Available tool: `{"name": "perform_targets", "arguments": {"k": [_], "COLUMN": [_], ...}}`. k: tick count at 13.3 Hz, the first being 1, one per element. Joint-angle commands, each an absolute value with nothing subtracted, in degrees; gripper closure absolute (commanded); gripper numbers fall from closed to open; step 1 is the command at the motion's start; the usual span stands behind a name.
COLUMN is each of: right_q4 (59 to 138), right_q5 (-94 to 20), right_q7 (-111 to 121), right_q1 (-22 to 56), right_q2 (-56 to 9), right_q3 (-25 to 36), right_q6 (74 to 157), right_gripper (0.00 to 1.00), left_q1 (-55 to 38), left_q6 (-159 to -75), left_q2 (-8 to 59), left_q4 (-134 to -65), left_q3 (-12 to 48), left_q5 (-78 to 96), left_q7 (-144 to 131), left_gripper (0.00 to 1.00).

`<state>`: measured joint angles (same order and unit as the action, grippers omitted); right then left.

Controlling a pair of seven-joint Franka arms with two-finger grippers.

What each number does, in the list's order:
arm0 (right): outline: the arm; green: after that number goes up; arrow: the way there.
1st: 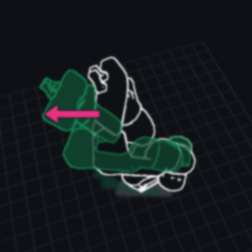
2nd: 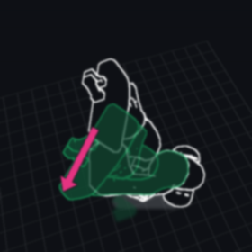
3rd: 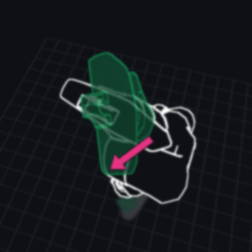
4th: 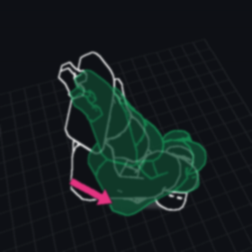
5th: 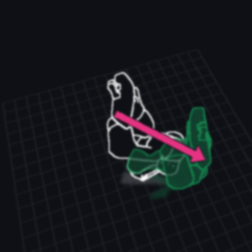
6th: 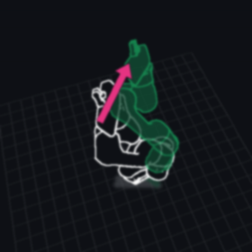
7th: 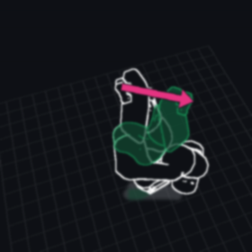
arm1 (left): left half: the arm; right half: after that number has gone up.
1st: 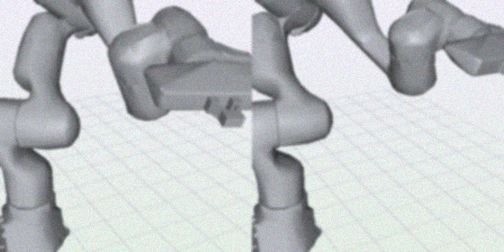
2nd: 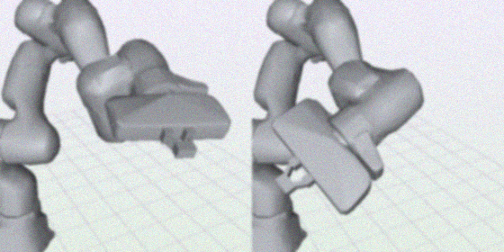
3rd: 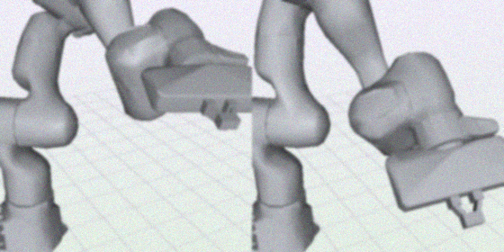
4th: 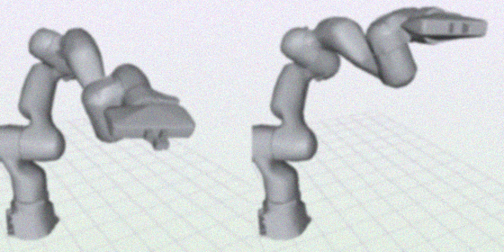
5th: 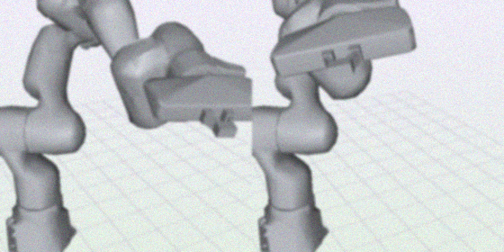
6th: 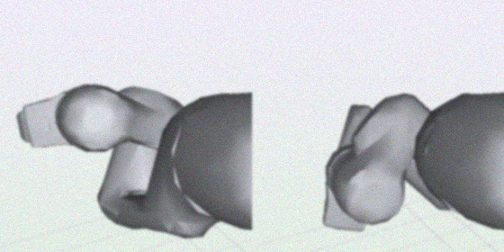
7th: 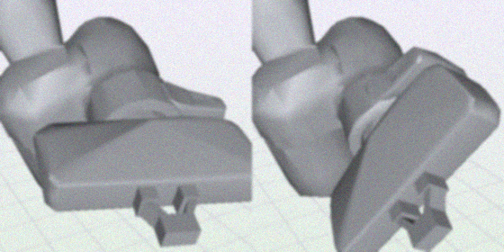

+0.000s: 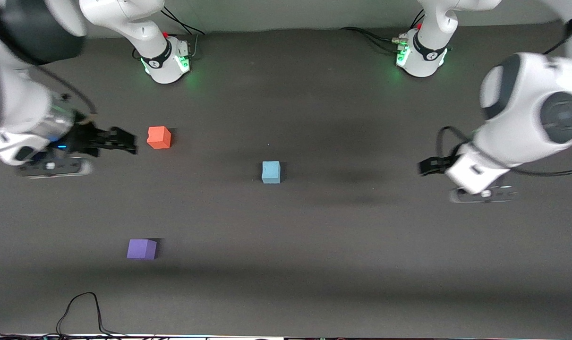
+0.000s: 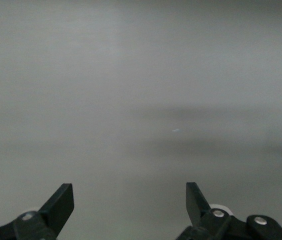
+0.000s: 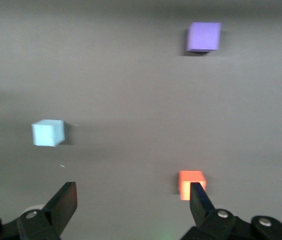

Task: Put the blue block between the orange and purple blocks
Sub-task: 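Withdraw the left gripper while the right gripper reaches the blue block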

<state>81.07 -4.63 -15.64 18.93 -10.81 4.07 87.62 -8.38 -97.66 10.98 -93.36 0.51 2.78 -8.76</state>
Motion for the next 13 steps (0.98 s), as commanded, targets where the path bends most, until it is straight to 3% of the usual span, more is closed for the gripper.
{"name": "perform_targets", "arguments": {"k": [1,4,7,11,13], "right_q4": [71.5,61.2,62.0,76.0,81.7], "right_q5": [-6.2,-6.5,-6.7,-7.6,-7.5], "right_q7": [-27.1,-39.8,-40.3,-39.9,-39.9], "right_q1": [26.5,35.2,38.5,40.5,40.8], "right_q2": [-19.2,-27.7,-29.6,-29.4,-30.0], "right_q3": [4.5,3.8,3.8,3.8,3.8], "right_q6": [86.5,87.3,89.5,100.9,107.5], "right_gripper": [0.0,0.0,0.0,0.01,0.01], "left_q1": [-2.9,0.4,0.9,-1.2,-5.3], "left_q6": [-95.3,-92.4,-90.2,-90.1,-89.7], "left_q2": [5.9,2.0,-1.0,-2.3,-2.8], "left_q4": [-96.4,-96.3,-96.3,-96.1,-95.8], "left_q3": [1.2,1.1,1.1,0.4,-3.7], "left_q5": [2.0,1.9,1.1,-1.0,-1.0], "left_q7": [0.1,4.8,4.7,3.6,3.5], "left_gripper": [0.0,0.0,0.0,0.0,0.0]}}
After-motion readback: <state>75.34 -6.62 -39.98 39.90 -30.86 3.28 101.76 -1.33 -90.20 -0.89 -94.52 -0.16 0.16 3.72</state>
